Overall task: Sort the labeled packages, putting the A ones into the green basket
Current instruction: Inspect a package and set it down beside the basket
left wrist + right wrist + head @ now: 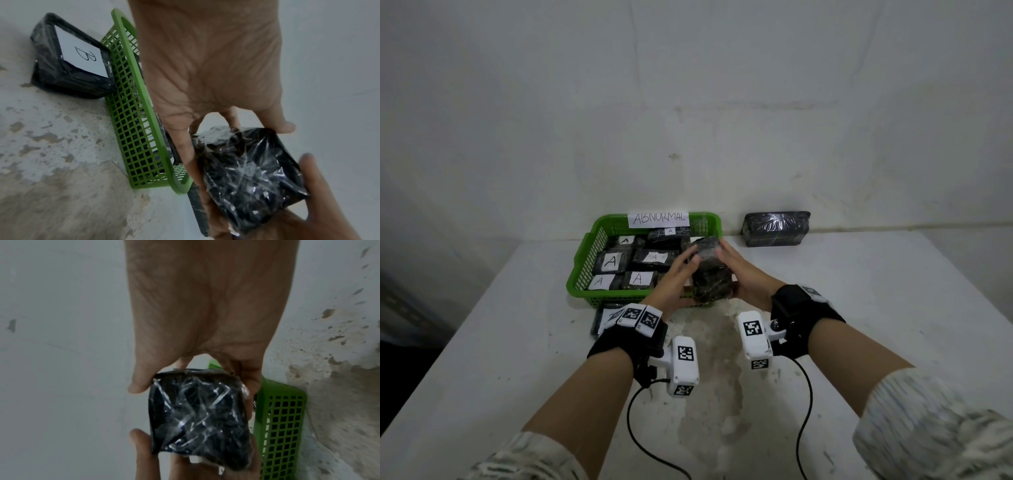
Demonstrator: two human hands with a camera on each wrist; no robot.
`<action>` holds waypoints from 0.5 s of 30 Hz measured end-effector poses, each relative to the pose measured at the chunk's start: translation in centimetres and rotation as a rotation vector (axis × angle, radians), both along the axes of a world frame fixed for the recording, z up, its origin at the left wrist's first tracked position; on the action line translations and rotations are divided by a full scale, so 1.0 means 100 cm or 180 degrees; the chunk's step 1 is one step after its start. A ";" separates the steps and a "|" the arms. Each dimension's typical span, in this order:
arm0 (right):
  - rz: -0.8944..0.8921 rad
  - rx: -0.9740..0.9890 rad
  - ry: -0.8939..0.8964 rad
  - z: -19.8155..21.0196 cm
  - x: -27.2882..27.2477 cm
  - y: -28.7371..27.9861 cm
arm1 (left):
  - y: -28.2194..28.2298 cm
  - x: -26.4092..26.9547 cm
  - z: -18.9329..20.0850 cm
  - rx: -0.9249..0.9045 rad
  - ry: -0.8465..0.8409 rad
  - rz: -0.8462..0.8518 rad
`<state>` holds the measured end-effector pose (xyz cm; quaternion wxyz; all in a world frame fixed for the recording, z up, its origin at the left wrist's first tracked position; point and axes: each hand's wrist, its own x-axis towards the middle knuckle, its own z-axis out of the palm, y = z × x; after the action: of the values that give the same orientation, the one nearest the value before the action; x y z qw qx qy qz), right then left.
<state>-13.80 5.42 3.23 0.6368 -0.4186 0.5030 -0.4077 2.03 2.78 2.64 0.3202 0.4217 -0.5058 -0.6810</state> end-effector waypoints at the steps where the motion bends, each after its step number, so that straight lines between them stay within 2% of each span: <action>1: 0.0023 -0.0021 0.0014 0.000 0.000 -0.001 | 0.000 -0.001 0.003 0.0058 0.0055 -0.0019; 8: -0.0302 -0.0400 0.0156 0.004 -0.002 -0.007 | -0.007 -0.001 0.008 0.0523 0.0771 -0.0040; 11: -0.0426 -0.0438 0.0289 0.005 -0.002 -0.010 | -0.009 -0.004 0.007 0.0520 0.0635 -0.0105; 15: -0.0347 -0.0420 0.0421 0.005 -0.001 -0.014 | -0.011 -0.011 0.003 0.0395 0.0390 0.0153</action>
<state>-13.89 4.05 3.78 0.5502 -0.4577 0.5380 -0.4455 0.94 1.66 2.91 0.3400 0.4103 -0.4319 -0.7277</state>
